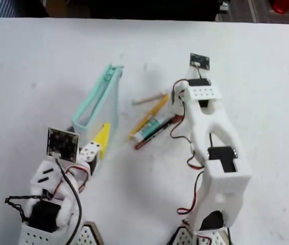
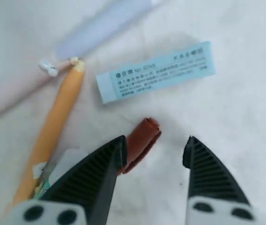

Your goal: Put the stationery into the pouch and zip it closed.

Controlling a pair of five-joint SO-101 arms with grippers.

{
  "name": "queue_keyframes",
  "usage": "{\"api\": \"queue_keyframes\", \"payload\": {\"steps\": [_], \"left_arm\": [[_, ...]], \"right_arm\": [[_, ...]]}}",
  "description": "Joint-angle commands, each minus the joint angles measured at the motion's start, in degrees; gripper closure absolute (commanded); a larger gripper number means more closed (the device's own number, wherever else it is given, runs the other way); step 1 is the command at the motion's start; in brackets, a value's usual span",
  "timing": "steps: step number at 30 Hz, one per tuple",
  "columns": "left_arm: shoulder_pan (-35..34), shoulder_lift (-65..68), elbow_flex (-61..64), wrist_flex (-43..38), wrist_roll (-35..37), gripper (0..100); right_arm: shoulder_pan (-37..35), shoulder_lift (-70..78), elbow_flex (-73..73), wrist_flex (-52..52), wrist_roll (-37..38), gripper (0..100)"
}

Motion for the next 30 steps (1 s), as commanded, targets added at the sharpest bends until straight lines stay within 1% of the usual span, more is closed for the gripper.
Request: {"api": "queue_keyframes", "payload": {"steps": [1, 4, 10, 17, 18, 22, 23, 27, 30], "left_arm": [[0.4, -0.4, 0.26, -0.09, 0.18, 80], [1.36, -0.4, 0.26, 0.18, 0.18, 80], [1.54, -0.4, 0.26, 0.26, 0.18, 80], [1.54, -0.4, 0.26, 0.26, 0.18, 80], [1.54, -0.4, 0.26, 0.26, 0.18, 80], [1.54, -0.4, 0.26, 0.26, 0.18, 80], [1.54, -0.4, 0.26, 0.26, 0.18, 80], [1.54, -0.4, 0.26, 0.26, 0.18, 80], [1.54, -0.4, 0.26, 0.26, 0.18, 80]], "right_arm": [[-0.57, 0.84, -2.2, -1.89, -1.58, 80.7], [-1.19, 1.89, -3.16, -1.89, -1.67, 80.7], [-4.62, 3.56, -4.57, 0.66, -1.67, 80.8], [-5.23, 3.65, -4.57, 2.59, -1.76, 80.9], [-5.23, 3.65, -4.66, 2.86, -1.76, 82.0], [-5.23, 3.65, -4.66, 2.95, -1.76, 97.3], [-5.23, 3.65, -4.66, 2.95, -1.76, 98.7], [-5.14, 3.74, -4.66, 2.68, -1.32, 92.8], [-4.79, 3.74, -4.66, 2.68, -1.23, 98.5]]}}
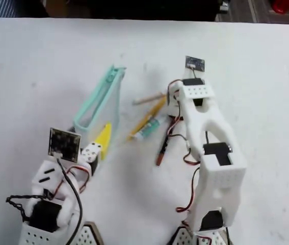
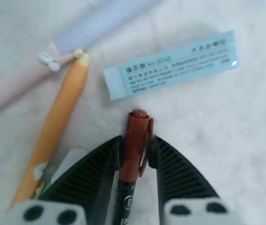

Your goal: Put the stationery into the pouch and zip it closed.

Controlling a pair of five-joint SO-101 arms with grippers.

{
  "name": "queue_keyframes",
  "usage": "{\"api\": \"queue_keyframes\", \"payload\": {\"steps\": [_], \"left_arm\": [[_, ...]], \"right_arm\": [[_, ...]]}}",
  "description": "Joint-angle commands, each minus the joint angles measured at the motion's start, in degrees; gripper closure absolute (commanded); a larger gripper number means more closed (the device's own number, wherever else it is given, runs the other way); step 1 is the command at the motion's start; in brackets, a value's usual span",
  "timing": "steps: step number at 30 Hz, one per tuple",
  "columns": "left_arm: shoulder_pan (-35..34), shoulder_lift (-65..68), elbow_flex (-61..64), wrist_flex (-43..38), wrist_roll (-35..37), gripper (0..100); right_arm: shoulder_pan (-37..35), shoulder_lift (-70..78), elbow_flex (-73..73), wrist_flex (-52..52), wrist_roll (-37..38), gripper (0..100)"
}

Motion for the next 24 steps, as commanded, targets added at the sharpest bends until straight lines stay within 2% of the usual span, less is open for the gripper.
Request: {"api": "queue_keyframes", "payload": {"steps": [1, 12, 18, 24], "left_arm": [[0.84, -0.13, -0.35, 0.26, 0.18, 80], [0.75, -0.13, -1.85, 2.73, 0.62, 80], [0.57, -0.13, -2.29, 3.43, 3.6, 80], [0.66, -0.13, -2.29, 3.6, 3.52, 80]], "right_arm": [[-0.57, -0.22, -1.32, -0.13, 0.0, 98.3], [3.65, -4.79, -0.88, 2.33, 0.09, 98.1], [4.35, -8.04, -0.88, 5.76, 0.18, 98.1], [4.26, -17.71, -0.97, 9.19, 4.84, 98.1]]}}
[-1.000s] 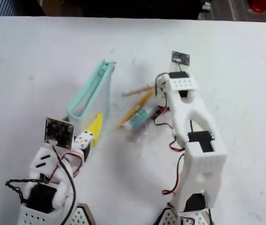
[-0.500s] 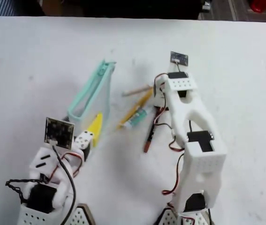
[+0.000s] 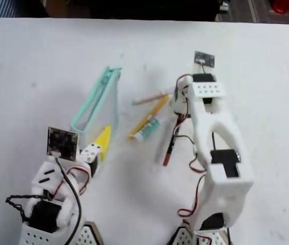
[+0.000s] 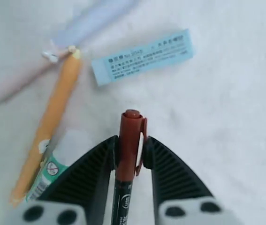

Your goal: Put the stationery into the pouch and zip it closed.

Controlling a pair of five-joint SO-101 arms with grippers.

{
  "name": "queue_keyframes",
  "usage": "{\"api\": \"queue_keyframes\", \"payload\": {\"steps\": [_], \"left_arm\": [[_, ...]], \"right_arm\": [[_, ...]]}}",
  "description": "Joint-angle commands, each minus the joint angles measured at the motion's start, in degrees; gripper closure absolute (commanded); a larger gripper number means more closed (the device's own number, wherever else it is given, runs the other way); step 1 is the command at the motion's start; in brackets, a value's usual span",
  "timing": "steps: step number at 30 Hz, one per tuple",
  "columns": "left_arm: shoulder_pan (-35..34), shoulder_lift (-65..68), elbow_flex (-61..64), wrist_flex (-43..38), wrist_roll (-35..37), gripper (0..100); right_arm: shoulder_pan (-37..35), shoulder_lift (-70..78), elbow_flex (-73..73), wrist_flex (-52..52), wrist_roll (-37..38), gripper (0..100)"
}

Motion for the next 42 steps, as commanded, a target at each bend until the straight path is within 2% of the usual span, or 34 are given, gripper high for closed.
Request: {"api": "queue_keyframes", "payload": {"steps": [1, 6, 14, 18, 21, 24, 28, 42], "left_arm": [[0.75, -0.04, -2.2, 1.23, 0.79, 80], [0.84, -0.04, -1.93, 1.49, 0.7, 80], [0.84, -0.04, -1.93, 1.32, 0.7, 80], [0.84, -0.04, -2.02, 1.32, 0.7, 80], [0.92, -0.04, -1.93, 1.14, 0.7, 80], [2.77, -0.04, -1.85, 1.05, 0.0, 80], [5.85, -0.04, -0.53, 0.18, -5.36, 80], [6.02, -0.04, 0.62, -1.85, -5.8, 80]], "right_arm": [[0.57, -10.15, -1.23, 2.15, 2.2, 98.1], [0.13, -27.3, -1.23, 1.89, 2.2, 98.1], [-5.05, -51.21, -1.23, -5.67, 2.29, 98.1], [-10.68, -60.18, -1.32, -12.18, 2.29, 98.1], [-17.45, -64.84, -1.32, -17.1, 5.63, 98.1], [-26.15, -66.24, -1.32, -20.62, 10.37, 98.2], [-33.98, -64.22, -1.05, -20.97, 13.8, 98.2], [-34.24, -54.81, -1.58, -30.11, 14.33, 98.2]]}}
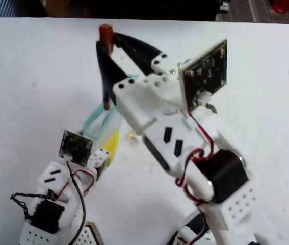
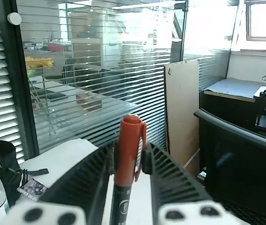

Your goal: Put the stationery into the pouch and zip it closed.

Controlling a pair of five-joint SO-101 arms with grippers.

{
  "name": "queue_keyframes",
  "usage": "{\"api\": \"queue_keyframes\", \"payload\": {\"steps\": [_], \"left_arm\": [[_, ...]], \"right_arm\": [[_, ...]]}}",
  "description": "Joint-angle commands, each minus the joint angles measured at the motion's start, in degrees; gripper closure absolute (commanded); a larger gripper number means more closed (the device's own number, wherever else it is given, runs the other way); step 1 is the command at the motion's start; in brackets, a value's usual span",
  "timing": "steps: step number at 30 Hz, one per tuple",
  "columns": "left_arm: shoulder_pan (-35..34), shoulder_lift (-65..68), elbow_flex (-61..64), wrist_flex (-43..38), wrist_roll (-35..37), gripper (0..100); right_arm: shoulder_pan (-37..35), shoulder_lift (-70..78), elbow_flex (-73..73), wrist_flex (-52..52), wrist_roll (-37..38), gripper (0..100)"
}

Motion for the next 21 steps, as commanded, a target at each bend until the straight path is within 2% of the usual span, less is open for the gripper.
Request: {"api": "queue_keyframes", "payload": {"steps": [1, 5, 10, 21], "left_arm": [[0.92, 0.04, -0.44, -1.14, -0.44, 80], [0.92, 0.04, -0.44, -1.14, -0.44, 80], [0.92, 0.04, -0.44, -1.14, -0.44, 80], [0.84, 0.04, -0.35, -1.14, -0.44, 80]], "right_arm": [[-0.31, 1.36, -1.49, -1.89, 0.97, 98.2], [-0.31, 1.89, -0.53, 1.01, 0.97, 98.2], [-0.66, 0.22, -0.26, 9.36, 0.79, 98.2], [-0.75, -0.66, -0.7, 15.6, 1.05, 97.7]]}}
